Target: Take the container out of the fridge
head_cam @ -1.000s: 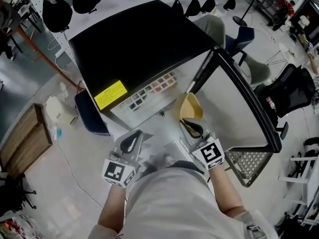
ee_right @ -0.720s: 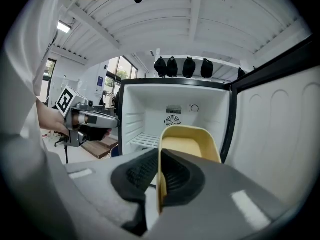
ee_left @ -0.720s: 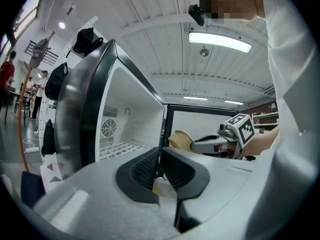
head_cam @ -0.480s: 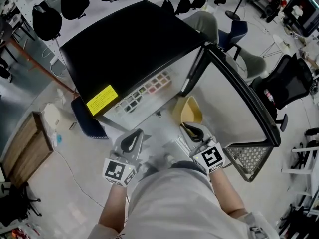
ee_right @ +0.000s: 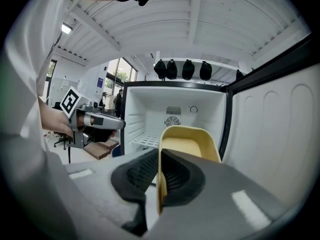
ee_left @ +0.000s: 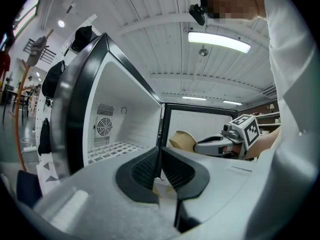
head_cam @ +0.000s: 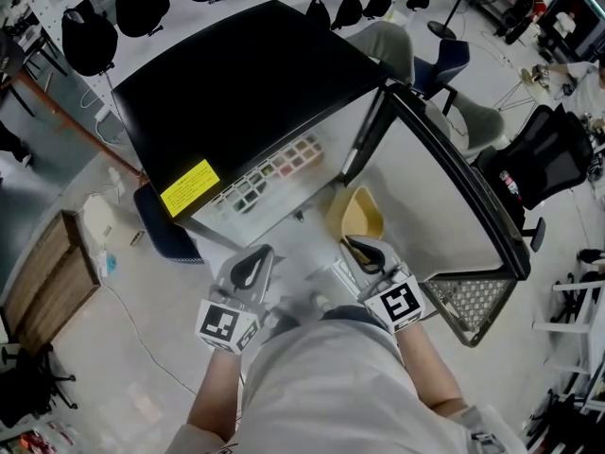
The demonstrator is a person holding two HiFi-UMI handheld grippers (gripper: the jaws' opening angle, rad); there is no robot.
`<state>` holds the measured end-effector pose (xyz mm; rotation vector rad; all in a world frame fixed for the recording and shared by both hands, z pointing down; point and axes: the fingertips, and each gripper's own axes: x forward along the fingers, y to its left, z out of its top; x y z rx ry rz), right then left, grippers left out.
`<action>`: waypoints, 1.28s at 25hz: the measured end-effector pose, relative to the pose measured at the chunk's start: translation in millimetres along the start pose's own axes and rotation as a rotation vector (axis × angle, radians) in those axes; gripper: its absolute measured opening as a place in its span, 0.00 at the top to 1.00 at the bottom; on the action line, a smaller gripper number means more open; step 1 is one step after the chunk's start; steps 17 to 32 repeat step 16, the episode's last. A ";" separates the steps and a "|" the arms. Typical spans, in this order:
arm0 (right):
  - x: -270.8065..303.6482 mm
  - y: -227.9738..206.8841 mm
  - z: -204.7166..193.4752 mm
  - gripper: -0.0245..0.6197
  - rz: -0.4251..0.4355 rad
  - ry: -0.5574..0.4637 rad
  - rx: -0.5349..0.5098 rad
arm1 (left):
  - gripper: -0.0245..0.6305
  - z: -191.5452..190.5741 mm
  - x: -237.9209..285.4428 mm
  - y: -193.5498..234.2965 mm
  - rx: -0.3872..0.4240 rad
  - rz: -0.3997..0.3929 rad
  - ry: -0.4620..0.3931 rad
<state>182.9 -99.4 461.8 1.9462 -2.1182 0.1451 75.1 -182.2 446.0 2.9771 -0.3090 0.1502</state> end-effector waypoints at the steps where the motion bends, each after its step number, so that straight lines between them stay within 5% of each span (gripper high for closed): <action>1: -0.4 -0.3 -0.6 0.94 -0.001 0.000 0.000 | 0.93 -0.3 -0.2 -0.5 0.000 0.002 0.000; 32: -2.4 1.3 -2.4 0.94 -0.005 -0.006 -0.004 | 0.93 -0.4 -6.1 -3.1 0.001 0.018 -0.002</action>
